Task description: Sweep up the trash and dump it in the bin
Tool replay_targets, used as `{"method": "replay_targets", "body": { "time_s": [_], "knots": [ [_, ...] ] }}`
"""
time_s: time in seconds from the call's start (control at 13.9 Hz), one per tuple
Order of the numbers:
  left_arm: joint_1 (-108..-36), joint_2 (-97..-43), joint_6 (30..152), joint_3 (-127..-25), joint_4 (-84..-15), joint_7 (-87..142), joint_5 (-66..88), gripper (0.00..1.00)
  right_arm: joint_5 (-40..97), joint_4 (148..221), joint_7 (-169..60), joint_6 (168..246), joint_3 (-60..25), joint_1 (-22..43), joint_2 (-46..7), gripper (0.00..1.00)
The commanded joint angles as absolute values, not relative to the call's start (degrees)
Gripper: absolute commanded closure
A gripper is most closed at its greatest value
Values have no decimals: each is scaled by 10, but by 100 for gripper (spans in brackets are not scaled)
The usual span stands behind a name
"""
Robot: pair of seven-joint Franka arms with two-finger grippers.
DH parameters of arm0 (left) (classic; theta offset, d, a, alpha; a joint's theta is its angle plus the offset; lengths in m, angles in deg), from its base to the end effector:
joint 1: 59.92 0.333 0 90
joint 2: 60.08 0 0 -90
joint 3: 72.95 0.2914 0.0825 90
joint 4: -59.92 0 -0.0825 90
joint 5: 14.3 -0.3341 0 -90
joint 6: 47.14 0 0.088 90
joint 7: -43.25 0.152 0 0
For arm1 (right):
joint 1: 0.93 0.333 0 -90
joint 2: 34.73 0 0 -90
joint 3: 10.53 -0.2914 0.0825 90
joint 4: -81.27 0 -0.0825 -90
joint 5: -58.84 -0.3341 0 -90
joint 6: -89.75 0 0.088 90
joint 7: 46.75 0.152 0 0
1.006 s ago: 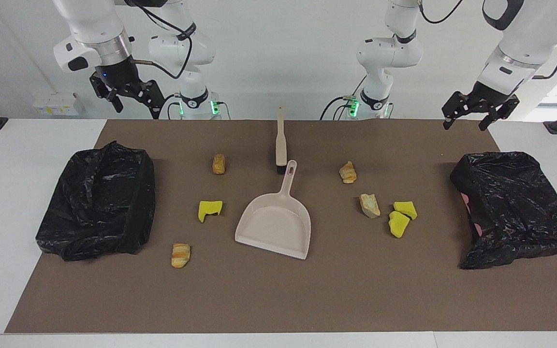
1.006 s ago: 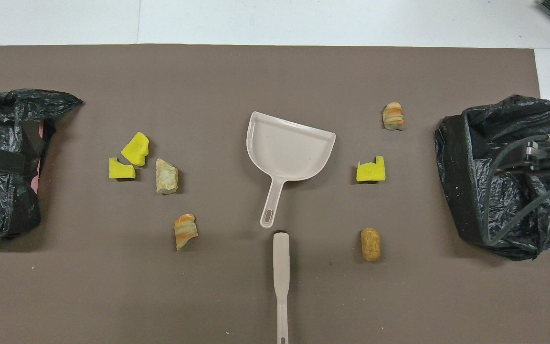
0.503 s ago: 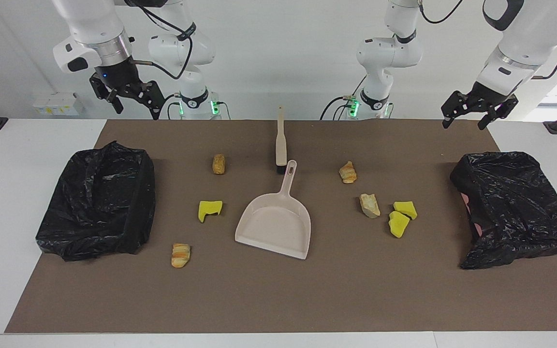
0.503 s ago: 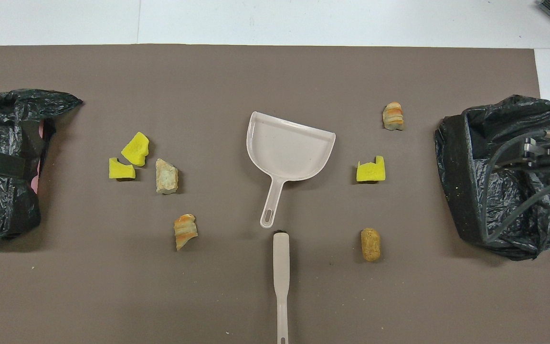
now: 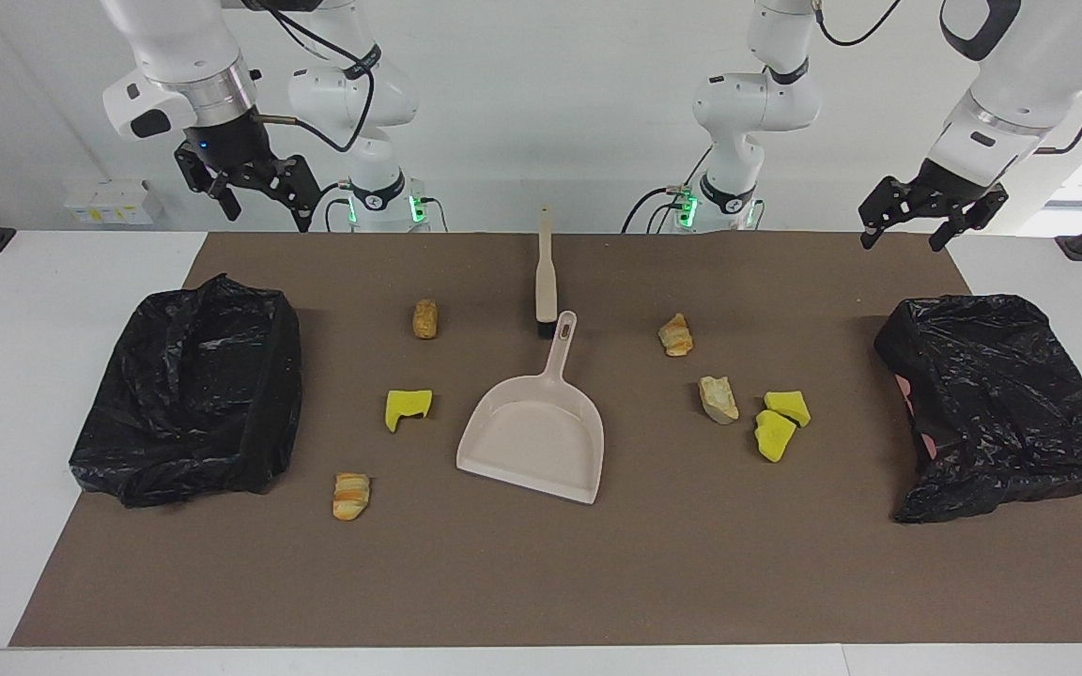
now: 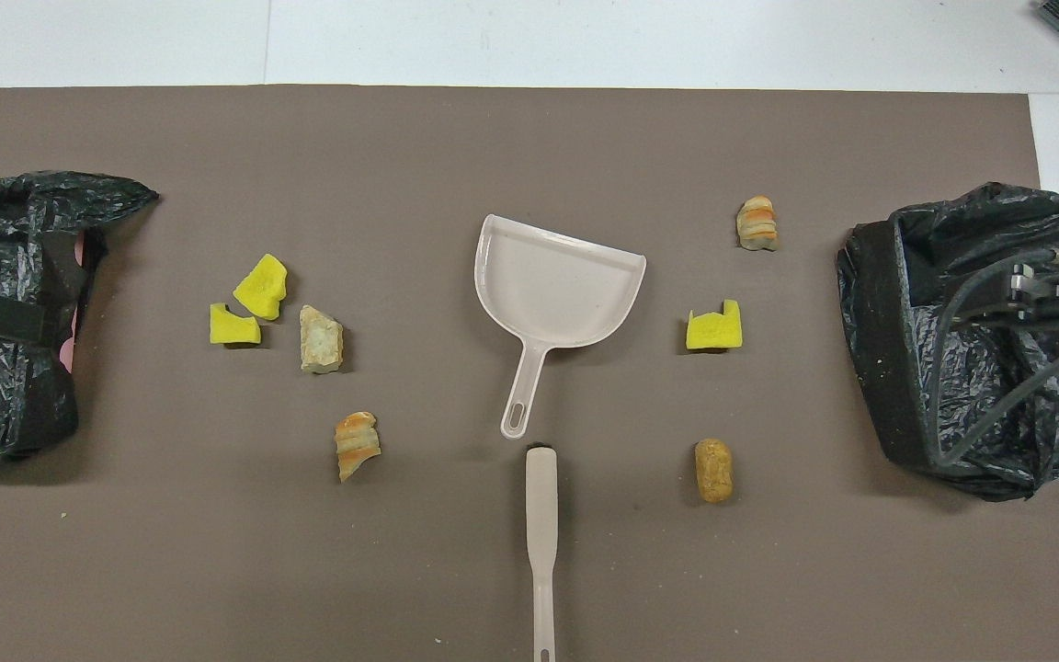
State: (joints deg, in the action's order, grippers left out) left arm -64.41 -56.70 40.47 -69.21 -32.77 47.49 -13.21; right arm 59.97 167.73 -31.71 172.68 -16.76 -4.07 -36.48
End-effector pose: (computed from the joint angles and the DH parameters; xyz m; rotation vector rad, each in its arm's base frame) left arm 0.4817 -0.0084 0.5607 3.1145 -0.1368 -0.0453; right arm 0.4813 0.0236 0.5850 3.0965 -0.3276 -0.0424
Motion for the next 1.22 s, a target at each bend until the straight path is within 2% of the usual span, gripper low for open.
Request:
{"method": "replay_targets", "body": {
  "time_s": [0.0,0.14,0.43,0.86,1.15],
  "knots": [
    [-636,-555,407,-698,-342,483,-140,0,588,1703,-314,1725,-167,-41,-385,0],
    [-642,-555,409,-698,-343,478,-140,0,588,1729,-285,1746,-168,-37,-402,0],
    [-667,-555,414,-707,-353,450,-136,0,589,1732,-304,1749,-169,-36,-402,0],
    [-784,-533,420,-707,-384,383,-136,0,590,1733,-309,1751,-172,-35,-398,0],
    [-865,-502,420,-708,-428,361,-136,0,597,1725,-294,1788,-191,-12,-362,0]
  ]
}}
